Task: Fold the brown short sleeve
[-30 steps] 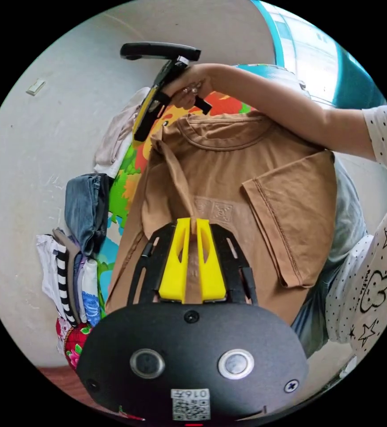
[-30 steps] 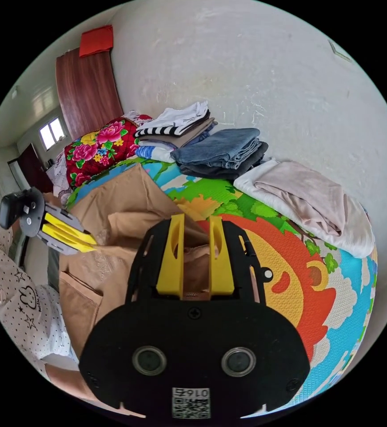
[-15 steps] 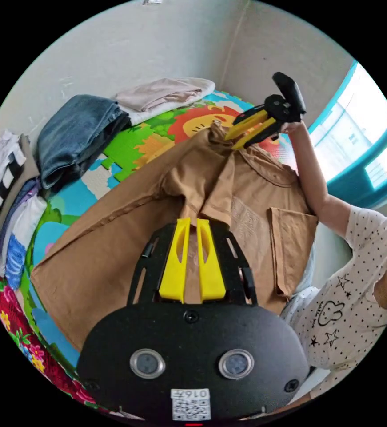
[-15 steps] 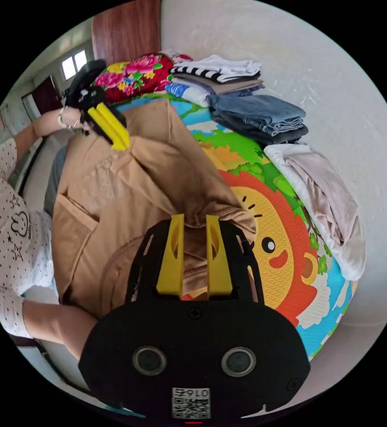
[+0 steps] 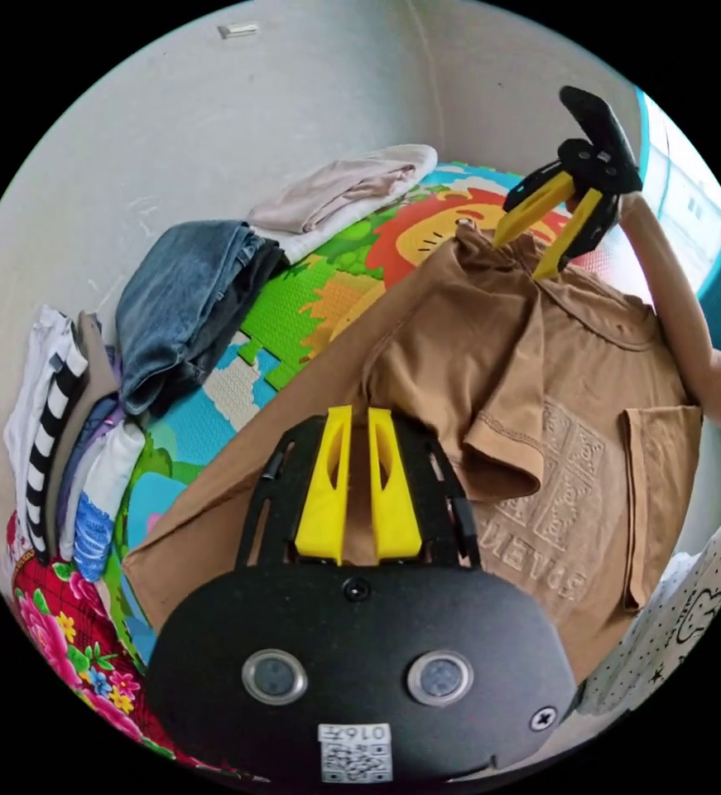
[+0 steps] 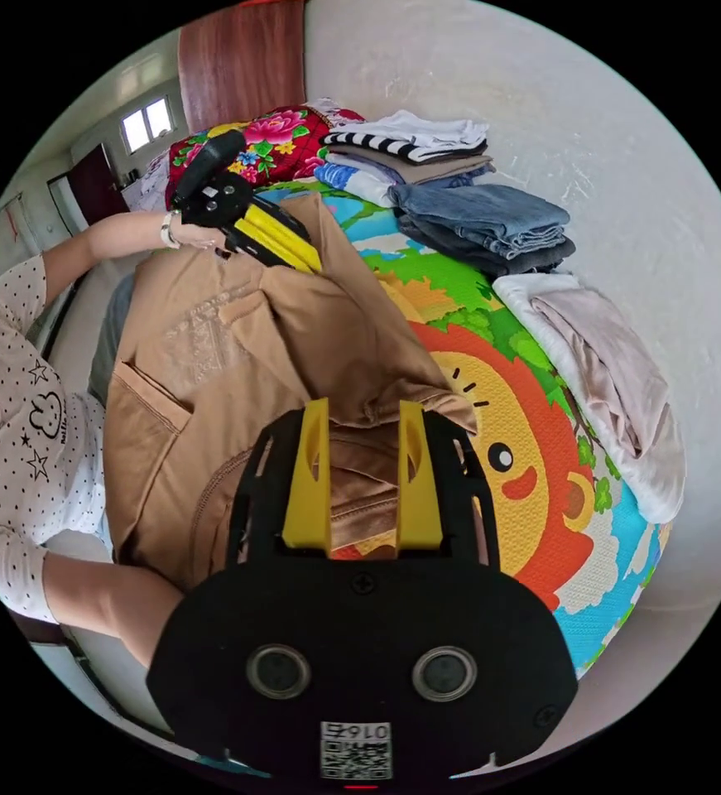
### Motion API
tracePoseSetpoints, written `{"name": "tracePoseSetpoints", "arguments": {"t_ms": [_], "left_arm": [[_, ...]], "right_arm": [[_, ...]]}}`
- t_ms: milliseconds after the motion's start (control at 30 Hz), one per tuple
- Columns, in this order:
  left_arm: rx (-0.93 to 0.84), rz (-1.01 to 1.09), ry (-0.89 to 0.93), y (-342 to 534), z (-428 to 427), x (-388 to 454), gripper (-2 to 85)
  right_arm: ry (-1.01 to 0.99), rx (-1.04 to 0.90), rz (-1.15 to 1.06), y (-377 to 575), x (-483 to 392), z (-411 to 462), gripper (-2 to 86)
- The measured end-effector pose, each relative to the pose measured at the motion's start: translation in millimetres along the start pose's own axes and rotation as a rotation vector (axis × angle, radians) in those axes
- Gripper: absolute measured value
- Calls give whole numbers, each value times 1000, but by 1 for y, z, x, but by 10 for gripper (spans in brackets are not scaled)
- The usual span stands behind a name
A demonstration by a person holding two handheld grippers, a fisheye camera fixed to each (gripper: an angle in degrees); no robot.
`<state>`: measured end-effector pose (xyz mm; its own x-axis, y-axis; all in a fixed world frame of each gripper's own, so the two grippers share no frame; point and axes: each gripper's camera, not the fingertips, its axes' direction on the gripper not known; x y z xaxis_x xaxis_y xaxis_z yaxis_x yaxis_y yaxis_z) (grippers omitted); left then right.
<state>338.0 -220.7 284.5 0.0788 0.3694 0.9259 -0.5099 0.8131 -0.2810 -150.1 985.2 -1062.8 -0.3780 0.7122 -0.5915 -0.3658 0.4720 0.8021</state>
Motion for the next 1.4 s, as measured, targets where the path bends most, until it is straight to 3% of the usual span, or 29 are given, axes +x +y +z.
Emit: {"name": "tracePoseSetpoints", "arguments": {"t_ms": [133, 233, 467, 700, 867, 967, 1067, 1133, 1233, 1400], "left_arm": [[-30, 38, -41, -5, 1, 7, -8], [-20, 6, -43, -7, -8, -8, -9], [55, -66, -104, -18, -18, -45, -10], [-25, -130, -191, -49, 36, -73, -10], [-120, -306, -345, -41, 68, -118, -9], [-32, -359, -185, -23, 60, -138, -6], [47, -244, 171, -9, 55, -130, 13], [40, -152, 383, -3, 57, -110, 59], [14, -52, 467, -3, 60, -80, 82], [1, -22, 318, -8, 64, -65, 8]], "right_arm": [[42, -98, 30, -10, -4, 16, 25], [42, -57, 82, -10, -3, 8, 6], [197, 257, 197, 5, -13, -38, 5], [478, 143, 363, -15, -12, -5, 23], [434, 25, 555, 0, 15, 5, 52], [367, 128, 628, 17, 23, -13, 56], [256, 188, 590, 25, 21, -23, 60], [191, 117, 517, 23, 18, -18, 72], [273, -28, 505, 25, 18, -4, 84], [192, -78, 468, 33, 25, 8, 24]]}}
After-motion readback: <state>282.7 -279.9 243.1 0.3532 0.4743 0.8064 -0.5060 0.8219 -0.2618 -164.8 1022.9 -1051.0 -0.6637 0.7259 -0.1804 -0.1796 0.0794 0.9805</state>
